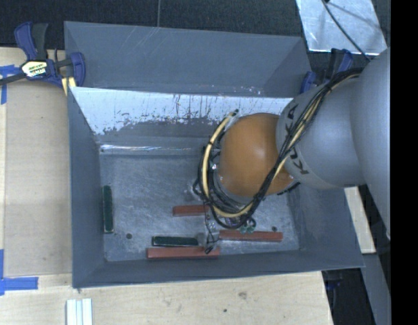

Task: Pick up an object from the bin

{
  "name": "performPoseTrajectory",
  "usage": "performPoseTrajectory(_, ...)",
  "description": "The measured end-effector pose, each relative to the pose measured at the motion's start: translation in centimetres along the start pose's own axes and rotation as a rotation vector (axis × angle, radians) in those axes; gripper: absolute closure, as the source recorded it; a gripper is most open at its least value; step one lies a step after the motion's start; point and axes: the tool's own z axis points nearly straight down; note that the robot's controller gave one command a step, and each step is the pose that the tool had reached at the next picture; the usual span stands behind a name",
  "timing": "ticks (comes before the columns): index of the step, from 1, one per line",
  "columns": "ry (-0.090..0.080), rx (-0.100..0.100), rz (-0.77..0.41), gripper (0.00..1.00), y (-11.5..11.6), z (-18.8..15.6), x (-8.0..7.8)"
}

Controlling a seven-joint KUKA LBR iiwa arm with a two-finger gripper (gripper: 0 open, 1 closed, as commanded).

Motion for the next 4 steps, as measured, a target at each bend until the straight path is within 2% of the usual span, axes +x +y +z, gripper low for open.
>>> performPoseTrajectory(1,-0.005,-0.002,-0.002,1.0,0.3,-0.2,-0.3)
performPoseTrajectory(2,-0.005,-0.003,-0.011,1.0,5.6,-0.8,-6.1)
performPoseTrajectory(3,-0.006,-0.003,-0.025,1.0,12.9,-0.2,-5.9)
performPoseTrajectory(4,-0.008,-0.004,-0.059,1.0,14.6,-10.4,-4.2)
